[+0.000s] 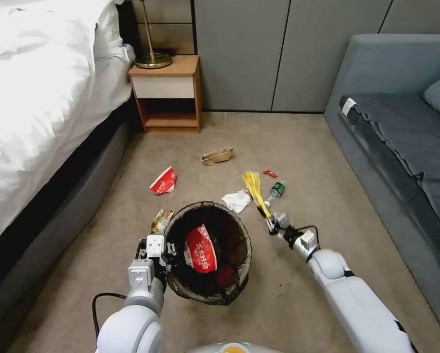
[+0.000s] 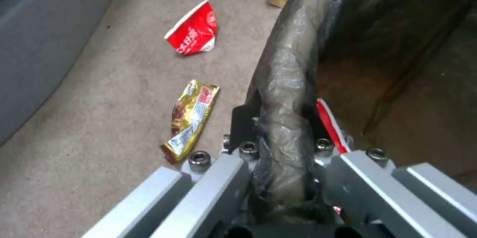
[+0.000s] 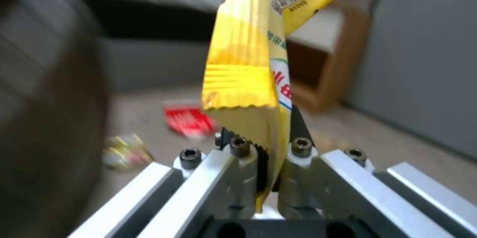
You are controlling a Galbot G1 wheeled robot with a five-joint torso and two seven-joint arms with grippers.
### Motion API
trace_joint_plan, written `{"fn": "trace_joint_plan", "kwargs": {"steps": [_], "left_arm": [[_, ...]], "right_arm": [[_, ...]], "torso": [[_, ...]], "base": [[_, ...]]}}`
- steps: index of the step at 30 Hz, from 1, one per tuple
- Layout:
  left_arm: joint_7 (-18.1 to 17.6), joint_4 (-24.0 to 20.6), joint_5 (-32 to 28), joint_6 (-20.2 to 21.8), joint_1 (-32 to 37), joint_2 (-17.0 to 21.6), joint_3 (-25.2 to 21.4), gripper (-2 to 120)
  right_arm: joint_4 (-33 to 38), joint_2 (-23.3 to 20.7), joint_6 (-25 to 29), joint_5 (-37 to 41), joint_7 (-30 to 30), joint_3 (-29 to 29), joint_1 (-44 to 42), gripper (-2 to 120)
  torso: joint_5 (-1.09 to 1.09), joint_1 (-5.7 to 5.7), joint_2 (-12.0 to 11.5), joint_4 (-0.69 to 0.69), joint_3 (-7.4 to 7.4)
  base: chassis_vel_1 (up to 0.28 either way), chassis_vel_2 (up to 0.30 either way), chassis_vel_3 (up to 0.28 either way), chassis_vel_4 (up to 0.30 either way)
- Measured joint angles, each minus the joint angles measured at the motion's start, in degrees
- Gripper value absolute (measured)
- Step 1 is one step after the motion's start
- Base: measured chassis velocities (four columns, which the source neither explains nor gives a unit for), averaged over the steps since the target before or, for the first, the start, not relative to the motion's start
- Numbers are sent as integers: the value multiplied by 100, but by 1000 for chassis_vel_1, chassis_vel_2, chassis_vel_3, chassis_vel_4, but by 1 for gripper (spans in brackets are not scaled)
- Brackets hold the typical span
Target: Pick up the trash bin, then pick up the garbage from the floor and place it into the trash bin.
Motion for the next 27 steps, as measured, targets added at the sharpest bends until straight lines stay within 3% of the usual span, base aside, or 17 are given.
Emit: {"fn": "trace_joint_plan", "kwargs": {"steps": [1,2,3,6,11,18,27], "left_arm": [[0,0,0,0,0,0,0,0],[-3,3,-35,13,-20,25,9,0],[-3,3,-35,13,-20,25,9,0],[-6,14,-61,26,-43,53,40,0],[-7,15,-82,28,-58,17,45,0],[-7,7,-117,35,-54,-1,54,0],[-13,-12,-109,36,-36,-68,88,0]], "right_arm": [[0,0,0,0,0,0,0,0],[616,-143,-27,157,-89,-14,-248,0],[616,-143,-27,157,-89,-14,-248,0],[1604,-381,-115,344,-144,-139,-707,0],[2122,-644,-155,288,-224,-352,-1201,0],[2126,-873,-21,15,-385,-464,-1606,0],[1896,-754,64,-211,-485,-532,-1659,0]], "torso": [[0,0,0,0,0],[-2,0,0,-1,0],[-2,0,0,-1,0],[-2,-1,0,3,0],[0,0,0,1,0],[-1,0,0,2,0],[0,0,0,2,0]], "base": [[0,0,0,0],[0,0,0,0],[0,0,0,0],[0,0,0,0],[0,0,0,0],[0,0,0,0],[0,0,0,0]]}}
